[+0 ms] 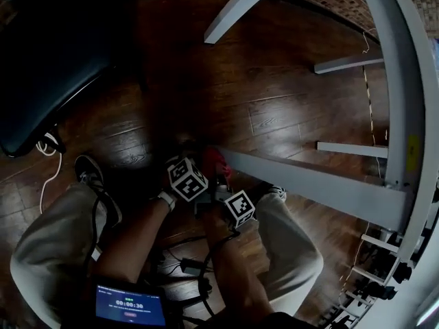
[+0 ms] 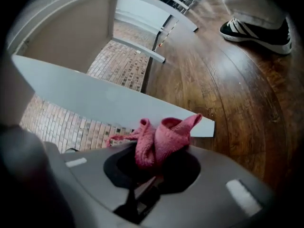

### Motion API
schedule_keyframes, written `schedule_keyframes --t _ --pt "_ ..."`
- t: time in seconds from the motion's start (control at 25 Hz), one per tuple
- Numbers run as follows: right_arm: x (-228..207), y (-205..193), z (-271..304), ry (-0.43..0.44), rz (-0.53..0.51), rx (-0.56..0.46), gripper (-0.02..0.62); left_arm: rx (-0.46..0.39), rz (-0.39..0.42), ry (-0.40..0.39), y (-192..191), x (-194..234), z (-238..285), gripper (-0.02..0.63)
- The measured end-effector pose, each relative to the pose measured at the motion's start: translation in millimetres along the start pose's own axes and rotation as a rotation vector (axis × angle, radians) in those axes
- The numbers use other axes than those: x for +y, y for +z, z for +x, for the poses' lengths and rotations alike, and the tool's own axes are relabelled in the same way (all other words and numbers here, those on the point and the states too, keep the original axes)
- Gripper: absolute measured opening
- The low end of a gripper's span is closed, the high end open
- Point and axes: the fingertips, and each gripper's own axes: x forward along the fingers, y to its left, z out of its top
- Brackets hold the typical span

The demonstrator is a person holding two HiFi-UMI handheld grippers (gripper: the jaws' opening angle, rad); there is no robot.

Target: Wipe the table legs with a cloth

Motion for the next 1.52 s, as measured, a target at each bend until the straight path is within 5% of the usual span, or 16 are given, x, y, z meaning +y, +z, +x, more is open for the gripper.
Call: schedule_keyframes --t 0.36,0.56,0.8,1.12,1.52 --pt "114.8 29.7 -58.1 0.136 -0.031 -0.108 0.052 -0.187 0.197 -0.057 112.6 -41.8 -86.5 0.000" --pt "171.1 41.2 -107.5 0.139 -0.111 -0.120 0.052 -0.243 0.301 -0.060 151.3 -67.3 -151.2 0.000" --pt "255.7 69.6 -139.7 0.244 -0.194 -0.129 0.054 -0.322 0.429 0.008 228.9 -83.0 -216.6 0.000" --pt "336.5 77.5 -164.8 0.414 -0.224 -0.146 0.054 -0.425 0.415 0.082 278.6 -87.3 -278.1 0.000" --pt "403.6 87.5 -204.4 0.510 -0.232 -0.128 0.054 -0.437 0.438 0.194 323.4 -105.5 -342.0 0.000"
